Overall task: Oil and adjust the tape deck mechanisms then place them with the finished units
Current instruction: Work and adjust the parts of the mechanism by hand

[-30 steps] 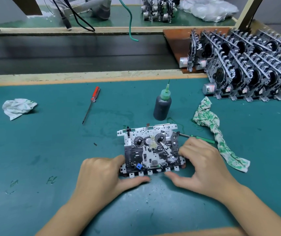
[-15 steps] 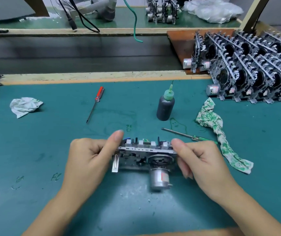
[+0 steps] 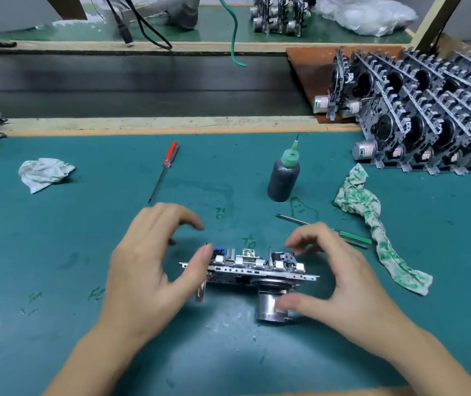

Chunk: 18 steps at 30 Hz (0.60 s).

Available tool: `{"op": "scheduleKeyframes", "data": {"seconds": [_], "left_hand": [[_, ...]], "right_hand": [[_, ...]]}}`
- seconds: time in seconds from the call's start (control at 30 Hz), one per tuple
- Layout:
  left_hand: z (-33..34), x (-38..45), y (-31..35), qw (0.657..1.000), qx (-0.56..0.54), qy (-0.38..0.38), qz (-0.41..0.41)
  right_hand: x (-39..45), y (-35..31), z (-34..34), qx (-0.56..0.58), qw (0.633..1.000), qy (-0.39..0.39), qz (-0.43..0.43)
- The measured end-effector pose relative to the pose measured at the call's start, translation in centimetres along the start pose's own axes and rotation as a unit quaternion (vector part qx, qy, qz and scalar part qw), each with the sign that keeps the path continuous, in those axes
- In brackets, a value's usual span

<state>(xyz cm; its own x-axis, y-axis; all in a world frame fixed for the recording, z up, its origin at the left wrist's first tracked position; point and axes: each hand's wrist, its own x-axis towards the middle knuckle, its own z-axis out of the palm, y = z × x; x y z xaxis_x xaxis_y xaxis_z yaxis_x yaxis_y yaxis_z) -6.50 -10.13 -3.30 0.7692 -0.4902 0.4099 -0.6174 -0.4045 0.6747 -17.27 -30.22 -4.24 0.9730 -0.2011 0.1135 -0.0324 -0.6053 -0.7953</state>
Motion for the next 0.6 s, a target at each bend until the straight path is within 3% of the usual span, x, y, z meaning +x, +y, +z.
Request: {"op": "scheduleKeyframes", "data": {"seconds": [0.1, 0.23, 0.6], "left_hand": [[-0.2, 1.1, 0.8, 0.991, -0.081, -0.087, 0.058], [0.7, 2.2, 1.8, 0.974, -0.107, -0.16, 0.119], [1.5, 2.2, 1.6, 0.967, -0.121, -0.187, 0.127]], "right_hand": [[-0.1, 0.5, 1.0, 0.046, 0.998, 0.015, -0.049], [0.0, 0.7, 1.3, 0.095, 0.994, 0.027, -0.047], [0.4, 0.8, 1.4, 0.144, 0.989, 0.016, -0.035]]}}
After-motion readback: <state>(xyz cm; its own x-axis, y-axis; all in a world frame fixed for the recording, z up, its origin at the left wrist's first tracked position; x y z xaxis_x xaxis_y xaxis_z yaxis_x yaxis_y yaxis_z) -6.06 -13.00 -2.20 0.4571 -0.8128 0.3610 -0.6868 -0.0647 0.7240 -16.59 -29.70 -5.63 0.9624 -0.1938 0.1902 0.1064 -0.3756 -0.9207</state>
